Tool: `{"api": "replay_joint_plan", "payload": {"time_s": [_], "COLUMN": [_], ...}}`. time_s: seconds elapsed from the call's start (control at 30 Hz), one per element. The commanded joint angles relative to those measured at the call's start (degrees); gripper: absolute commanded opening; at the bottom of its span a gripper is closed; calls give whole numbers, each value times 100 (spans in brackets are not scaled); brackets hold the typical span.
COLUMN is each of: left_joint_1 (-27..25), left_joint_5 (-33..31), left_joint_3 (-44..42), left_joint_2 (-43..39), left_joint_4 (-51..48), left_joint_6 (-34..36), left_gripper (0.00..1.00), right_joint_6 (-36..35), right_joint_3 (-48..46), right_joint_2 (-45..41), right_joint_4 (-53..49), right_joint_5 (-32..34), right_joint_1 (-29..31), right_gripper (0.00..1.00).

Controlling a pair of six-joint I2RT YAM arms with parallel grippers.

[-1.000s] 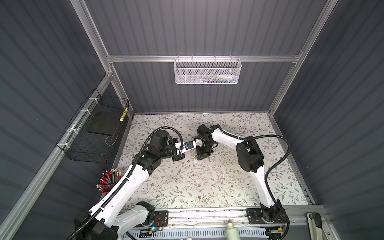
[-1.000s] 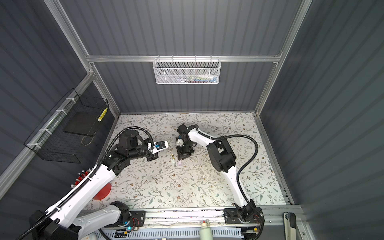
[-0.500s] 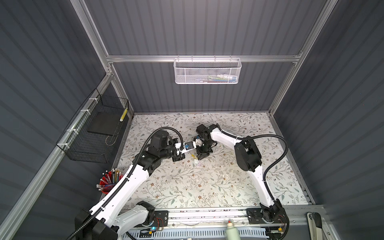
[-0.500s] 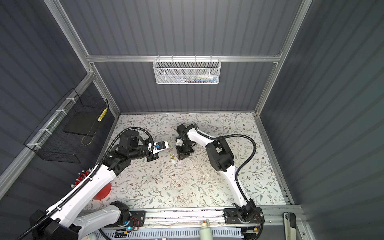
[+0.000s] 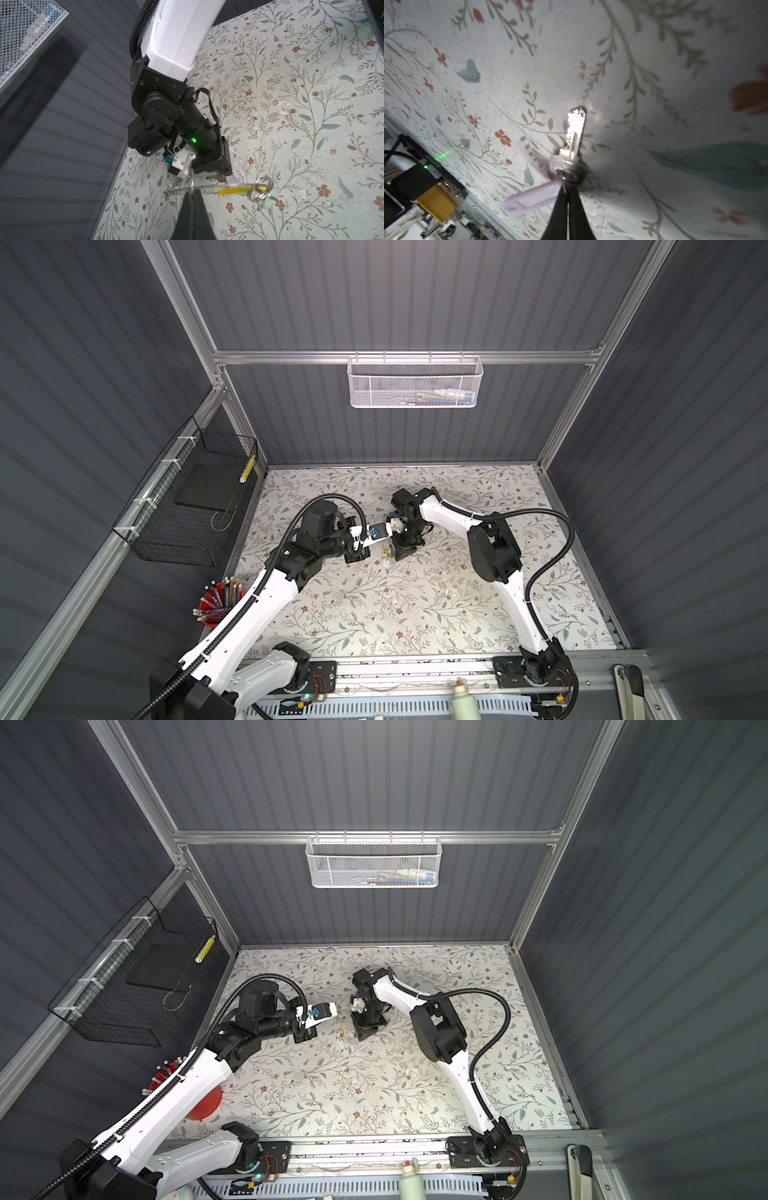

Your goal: Put the keys on the keyring

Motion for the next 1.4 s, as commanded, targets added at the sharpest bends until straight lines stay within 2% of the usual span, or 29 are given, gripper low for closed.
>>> {"api": "replay_joint_plan", "payload": {"time_s": [0.0,0.37,0.5,0.63,0.73,0.87,0.97,1.07,1.27,1.37], "left_joint_1": [20,20,27,19,19,19,26,19,2,-138], "left_joint_5": [115,148,147,204,225,336,526,819,1204,1251], "left_joint_3": [-30,-38,-30,-29,-29,-24,-28,-32,6,104], "left_joint_2": [-61,-163,-191,-174,-173,-143,-136,-82,41,166], "left_joint_4": [108,104,97,88,87,34,14,33,126,62], "left_joint_6": [-74,-128,-150,-169,-183,-247,-310,-319,-237,-129], "left_gripper": [0,0,0,0,0,0,0,0,0,0], "right_joint_6": [-22,-225,-703,-1266,-1459,-1605,-2040,-2674,-3918,-4556], "right_joint_3": [-247,-1662,-2270,-2515,-2712,-3181,-3700,-4215,-4884,-5213], "right_joint_2": [-218,-1319,-1841,-2038,-2205,-2779,-3463,-4280,-5561,-6120], "right_joint_4": [76,1121,1586,1427,1447,1966,2542,3111,3723,4112], "right_joint_5": [117,461,408,579,692,692,714,1216,1763,1583], "right_joint_1": [27,17,11,0,-48,-157,-240,-333,-552,-556], "right_gripper": [1,0,1,0,0,0,0,0,0,0]}}
